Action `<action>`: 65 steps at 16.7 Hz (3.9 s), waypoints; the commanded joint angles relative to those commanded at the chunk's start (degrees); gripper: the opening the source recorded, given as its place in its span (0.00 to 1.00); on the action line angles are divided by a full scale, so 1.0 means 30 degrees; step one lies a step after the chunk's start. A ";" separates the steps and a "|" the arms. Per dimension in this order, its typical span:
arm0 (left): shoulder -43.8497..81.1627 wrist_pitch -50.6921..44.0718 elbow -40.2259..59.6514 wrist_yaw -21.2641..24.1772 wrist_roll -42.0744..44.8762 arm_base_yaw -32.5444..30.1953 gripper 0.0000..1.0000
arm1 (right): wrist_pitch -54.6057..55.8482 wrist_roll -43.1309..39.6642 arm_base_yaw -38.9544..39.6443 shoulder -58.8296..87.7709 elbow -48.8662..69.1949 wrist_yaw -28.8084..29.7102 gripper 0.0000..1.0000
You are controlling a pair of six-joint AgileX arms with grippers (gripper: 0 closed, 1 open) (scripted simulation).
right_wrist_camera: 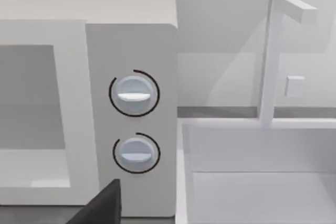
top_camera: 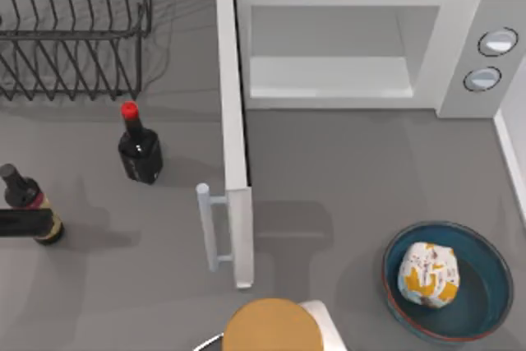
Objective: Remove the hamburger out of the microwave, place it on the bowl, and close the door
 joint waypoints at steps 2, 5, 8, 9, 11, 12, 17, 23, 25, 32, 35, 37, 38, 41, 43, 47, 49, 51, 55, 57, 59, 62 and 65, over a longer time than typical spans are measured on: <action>0.0668 -0.0514 0.0562 0.0000 -0.0436 -0.0211 0.00 | 0.0000 0.0000 0.0000 0.0000 0.0000 0.0000 1.00; 0.3205 -0.2199 0.2370 0.0056 -0.1878 -0.0836 0.00 | 0.0000 0.0000 0.0000 0.0000 0.0000 0.0000 1.00; 0.7331 -0.4537 0.4801 0.0293 -0.3884 -0.1540 0.00 | 0.0000 0.0000 0.0000 0.0000 0.0000 0.0000 1.00; 0.8841 -0.5367 0.5642 0.0414 -0.4603 -0.1750 0.00 | 0.0000 0.0000 0.0000 0.0000 0.0000 0.0000 1.00; 1.1757 -0.7002 0.7274 0.0703 -0.6022 -0.2110 0.00 | 0.0000 0.0000 0.0000 0.0000 0.0000 0.0000 1.00; 1.3073 -0.7774 0.8026 0.0865 -0.6693 -0.2250 0.00 | 0.0000 0.0000 0.0000 0.0000 0.0000 0.0000 1.00; 1.6806 -1.0271 1.0393 0.1539 -0.8886 -0.2551 0.00 | 0.0000 0.0000 0.0000 0.0000 0.0000 0.0000 1.00; 1.6905 -1.0291 1.0396 0.1554 -0.8961 -0.2471 0.00 | 0.0000 0.0000 0.0000 0.0000 0.0000 0.0000 1.00; 1.7183 -0.9619 0.9862 0.1556 -0.8960 -0.2482 0.00 | 0.0000 0.0000 0.0000 0.0000 0.0000 0.0000 1.00; 1.9224 -0.2856 0.5626 0.1611 -0.8903 -0.2492 0.00 | 0.0000 0.0000 0.0000 0.0000 0.0000 0.0000 1.00; 1.9802 -0.1253 0.4318 0.1643 -0.8869 -0.2471 0.00 | 0.0000 0.0000 0.0000 0.0000 0.0000 0.0000 1.00; 1.9856 -0.1128 0.4198 0.1646 -0.8866 -0.2469 0.00 | 0.0000 0.0000 0.0000 0.0000 0.0000 0.0000 1.00; 1.9856 -0.1128 0.4198 0.1646 -0.8866 -0.2469 0.00 | 0.0000 0.0000 0.0000 0.0000 0.0000 0.0000 1.00; 2.0102 -0.1313 0.4541 0.1406 -0.9173 -0.2800 0.00 | 0.0000 0.0000 0.0000 0.0000 0.0000 0.0000 1.00; 2.1243 -0.1709 0.5632 0.0722 -1.0252 -0.3916 0.00 | 0.0000 0.0000 0.0000 0.0000 0.0000 0.0000 1.00; 2.4745 -0.2754 0.8572 -0.1006 -1.3124 -0.7165 0.00 | 0.0000 0.0000 0.0000 0.0000 0.0000 0.0000 1.00; 2.5680 -0.3117 0.9507 -0.1586 -1.4052 -0.8107 0.00 | 0.0000 0.0000 0.0000 0.0000 0.0000 0.0000 1.00; 2.5857 -0.3198 0.9681 -0.1714 -1.4228 -0.8284 0.00 | 0.0000 0.0000 0.0000 0.0000 0.0000 0.0000 1.00; 2.6086 -0.3344 0.9948 -0.1737 -1.4414 -0.8397 0.00 | 0.0000 0.0000 0.0000 0.0000 0.0000 0.0000 1.00; 2.7142 -0.3932 1.1061 -0.2023 -1.5034 -0.8990 0.00 | 0.0000 0.0000 0.0000 0.0000 0.0000 0.0000 1.00; 2.8611 -0.4737 1.2929 -0.2401 -1.5870 -0.9785 0.00 | 0.0000 0.0000 0.0000 0.0000 0.0000 0.0000 1.00; 3.0629 -0.6017 1.5825 -0.2902 -1.7090 -1.0897 0.00 | 0.0000 0.0000 0.0000 0.0000 0.0000 0.0000 1.00; 3.1723 -0.6737 1.7069 -0.3171 -1.7763 -1.1504 0.00 | 0.0000 0.0000 0.0000 0.0000 0.0000 0.0000 1.00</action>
